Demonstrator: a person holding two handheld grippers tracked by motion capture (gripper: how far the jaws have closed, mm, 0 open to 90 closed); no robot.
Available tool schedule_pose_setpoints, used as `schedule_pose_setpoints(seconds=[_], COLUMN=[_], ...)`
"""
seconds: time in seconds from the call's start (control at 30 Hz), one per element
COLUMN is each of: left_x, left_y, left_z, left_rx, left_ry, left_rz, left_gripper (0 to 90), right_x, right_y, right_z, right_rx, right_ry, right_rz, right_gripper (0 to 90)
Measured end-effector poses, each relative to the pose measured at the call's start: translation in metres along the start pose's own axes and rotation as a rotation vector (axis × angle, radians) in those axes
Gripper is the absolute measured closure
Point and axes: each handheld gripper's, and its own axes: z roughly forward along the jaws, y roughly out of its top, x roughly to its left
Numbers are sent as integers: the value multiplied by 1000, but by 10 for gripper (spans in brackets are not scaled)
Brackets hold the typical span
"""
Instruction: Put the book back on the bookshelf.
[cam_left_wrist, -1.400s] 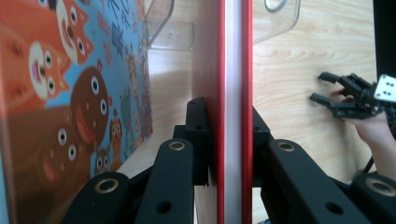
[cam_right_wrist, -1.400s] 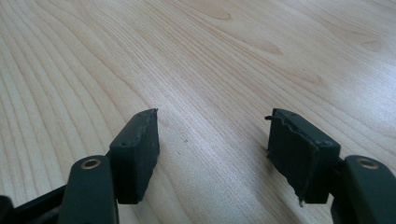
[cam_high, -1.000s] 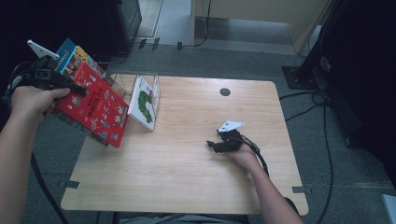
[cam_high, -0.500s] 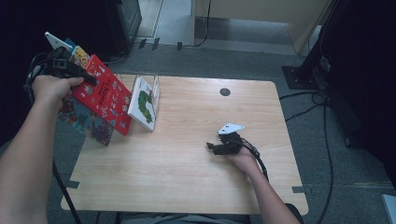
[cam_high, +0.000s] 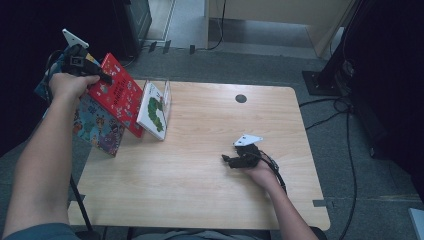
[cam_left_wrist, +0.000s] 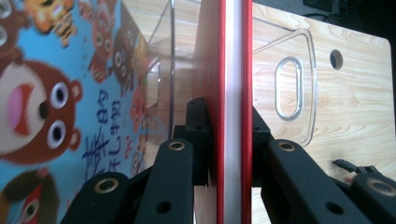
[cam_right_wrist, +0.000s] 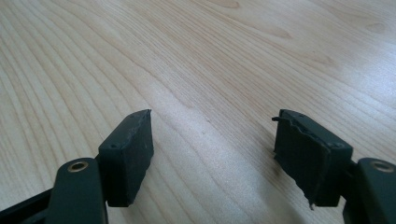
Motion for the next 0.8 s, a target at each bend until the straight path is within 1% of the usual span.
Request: schedule_pose_setpoints(seconds=[0.03, 0.1, 0.27, 0.43, 0.53, 0.6, 0.7, 0.73, 0.8], left_x=[-1, -1, 0, 5, 5, 6, 7, 8, 11], left_y=[1, 3, 6, 6, 6, 6, 5, 5, 4], left_z=[1, 4, 12, 13, 13, 12, 11, 10, 6], left_rx=[-9, -8, 0, -12, -11, -13, -2, 2, 3], left_ry=[5, -4, 5, -19, -18, -18, 10, 5, 1], left_rz=[-3, 6, 17, -7, -9, -13, 2, -1, -9], left_gripper=[789, 784, 783, 773, 759, 726, 644, 624, 611], right_x=[0, 0, 1, 1, 1, 1, 1, 1, 1], right_y=[0, -1, -3, -3, -3, -3, -3, -3, -3], right_z=[0, -1, -3, -3, -3, -3, -3, -3, -3], right_rx=[-1, -1, -1, 0, 1, 0, 0, 1, 1], right_ry=[1, -1, -1, 0, 0, 0, 0, 0, 0], right_rz=[-2, -4, -4, -3, -3, -3, -3, -3, -3], right_gripper=[278, 278, 277, 277, 277, 277, 277, 277, 277])
